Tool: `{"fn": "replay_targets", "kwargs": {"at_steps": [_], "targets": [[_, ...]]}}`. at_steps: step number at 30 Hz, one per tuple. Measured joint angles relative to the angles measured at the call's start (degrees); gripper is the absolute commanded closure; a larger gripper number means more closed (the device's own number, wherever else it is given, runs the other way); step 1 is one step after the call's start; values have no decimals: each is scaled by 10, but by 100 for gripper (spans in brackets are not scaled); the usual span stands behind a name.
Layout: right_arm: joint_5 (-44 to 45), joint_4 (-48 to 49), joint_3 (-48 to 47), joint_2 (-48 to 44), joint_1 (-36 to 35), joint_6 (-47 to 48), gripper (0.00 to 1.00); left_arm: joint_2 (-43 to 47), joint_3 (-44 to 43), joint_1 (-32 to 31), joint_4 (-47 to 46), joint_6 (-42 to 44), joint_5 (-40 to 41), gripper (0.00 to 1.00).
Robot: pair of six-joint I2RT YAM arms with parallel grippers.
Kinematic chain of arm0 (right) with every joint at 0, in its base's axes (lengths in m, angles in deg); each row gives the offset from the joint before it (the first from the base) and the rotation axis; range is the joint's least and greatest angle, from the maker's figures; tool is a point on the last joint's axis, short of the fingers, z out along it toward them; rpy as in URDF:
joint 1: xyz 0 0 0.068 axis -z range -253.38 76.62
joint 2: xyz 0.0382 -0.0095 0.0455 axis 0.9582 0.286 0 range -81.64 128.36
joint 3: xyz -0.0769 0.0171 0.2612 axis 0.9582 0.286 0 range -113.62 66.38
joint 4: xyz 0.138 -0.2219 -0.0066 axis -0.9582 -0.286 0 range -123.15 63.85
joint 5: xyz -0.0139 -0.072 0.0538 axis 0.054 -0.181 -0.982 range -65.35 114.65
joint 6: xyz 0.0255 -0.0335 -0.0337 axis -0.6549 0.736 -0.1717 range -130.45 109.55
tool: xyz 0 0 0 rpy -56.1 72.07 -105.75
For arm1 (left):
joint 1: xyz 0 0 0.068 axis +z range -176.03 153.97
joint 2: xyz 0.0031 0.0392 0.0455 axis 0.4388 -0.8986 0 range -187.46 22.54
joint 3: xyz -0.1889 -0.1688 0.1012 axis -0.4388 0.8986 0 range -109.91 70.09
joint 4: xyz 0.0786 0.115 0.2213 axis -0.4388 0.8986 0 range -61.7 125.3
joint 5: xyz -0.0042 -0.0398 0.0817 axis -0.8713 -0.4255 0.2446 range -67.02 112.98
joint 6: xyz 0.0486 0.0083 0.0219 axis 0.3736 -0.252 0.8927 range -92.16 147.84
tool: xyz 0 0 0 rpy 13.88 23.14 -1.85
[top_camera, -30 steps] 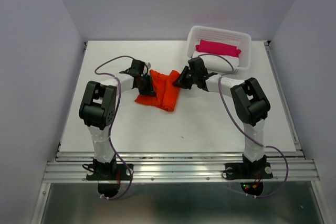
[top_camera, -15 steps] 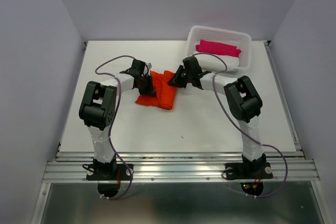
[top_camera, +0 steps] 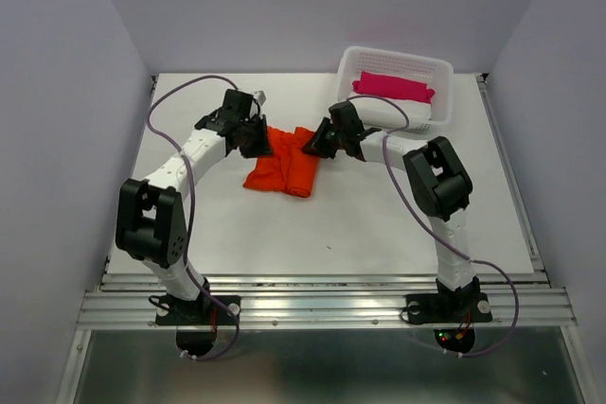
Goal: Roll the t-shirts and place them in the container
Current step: Roll the T-shirt to the center of the board.
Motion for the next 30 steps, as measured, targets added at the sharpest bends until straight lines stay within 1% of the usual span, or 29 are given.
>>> {"fn": "replay_targets", "kwargs": {"at_steps": [4,7,11,14,18,26,30], "targets": [[0,0,0,0,0,0,78,0,6,-26,-31,-17,-65,100],[0,-3,-2,0,0,3,78,-12,23,-55,-78,-42,-126,100],[0,-13,-8,0,0,11,78,-59,35,-89,-123,-69,-175,100],[0,-19,-10,0,0,17,78,-88,39,-96,-131,-79,-182,100],[2,-26,-11,-4,-1,27,77,-117,42,-87,-132,-78,-171,100],[12,-58,-16,-15,0,54,77,-128,63,-49,-147,-71,-171,100],[13,-77,-29,-15,0,69,75,-128,63,-46,-150,-65,-174,100]]}}
